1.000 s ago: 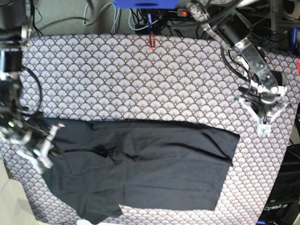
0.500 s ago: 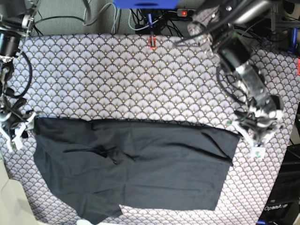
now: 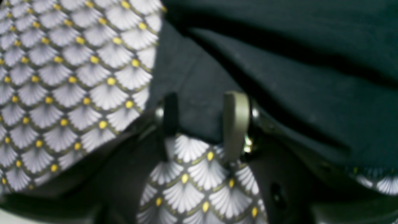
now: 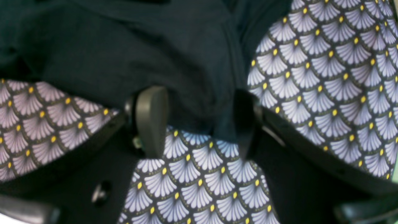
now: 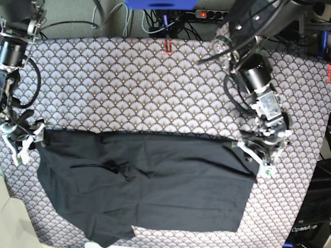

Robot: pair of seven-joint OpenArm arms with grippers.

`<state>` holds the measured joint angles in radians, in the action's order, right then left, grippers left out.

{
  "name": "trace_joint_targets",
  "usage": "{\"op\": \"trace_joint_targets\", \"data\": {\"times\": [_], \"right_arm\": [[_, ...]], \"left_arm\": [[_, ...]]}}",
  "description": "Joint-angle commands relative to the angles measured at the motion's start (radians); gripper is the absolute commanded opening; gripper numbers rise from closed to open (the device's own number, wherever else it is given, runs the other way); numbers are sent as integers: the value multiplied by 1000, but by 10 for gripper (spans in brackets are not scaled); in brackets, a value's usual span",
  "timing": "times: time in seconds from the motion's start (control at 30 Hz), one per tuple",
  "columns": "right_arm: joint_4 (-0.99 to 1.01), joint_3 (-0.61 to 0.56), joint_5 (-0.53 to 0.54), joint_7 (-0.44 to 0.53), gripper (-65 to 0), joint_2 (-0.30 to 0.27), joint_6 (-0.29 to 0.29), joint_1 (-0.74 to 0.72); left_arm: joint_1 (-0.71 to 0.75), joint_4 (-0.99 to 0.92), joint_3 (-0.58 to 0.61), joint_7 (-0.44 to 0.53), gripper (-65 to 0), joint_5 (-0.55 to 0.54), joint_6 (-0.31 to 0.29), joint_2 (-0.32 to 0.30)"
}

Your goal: Fold the T-shirt properly

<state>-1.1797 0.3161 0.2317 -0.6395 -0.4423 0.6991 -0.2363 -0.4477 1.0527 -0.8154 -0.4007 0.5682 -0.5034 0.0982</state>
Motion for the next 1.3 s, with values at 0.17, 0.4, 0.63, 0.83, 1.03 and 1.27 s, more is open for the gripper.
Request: {"op": "trace_joint_targets", "data": {"times": [0.17, 0.4, 0.63, 0.83, 1.03, 1.27], "right_arm": [[-16, 5, 10, 27, -298, -19, -1, -27], [-16, 5, 10, 30, -298, -17, -1, -24], [-16, 5, 10, 30, -298, -17, -1, -22], [-16, 5, 10, 30, -298, -17, -1, -19], [-16, 5, 10, 30, -298, -17, -1, -19], [-16, 5, 10, 30, -298, -16, -1, -19]], "left_arm": [[-29, 14, 4, 55, -408, -10, 44, -12], [-41, -18, 4, 59, -408, -12, 75, -21], [-56, -113, 15, 61, -408, -136, 168, -90], [-73, -226, 15, 72, -408, -198, 168, -139], [-67, -226, 41, 113, -408, -205, 162, -131], [-52, -225, 86, 121, -408, -205, 167, -131]]}}
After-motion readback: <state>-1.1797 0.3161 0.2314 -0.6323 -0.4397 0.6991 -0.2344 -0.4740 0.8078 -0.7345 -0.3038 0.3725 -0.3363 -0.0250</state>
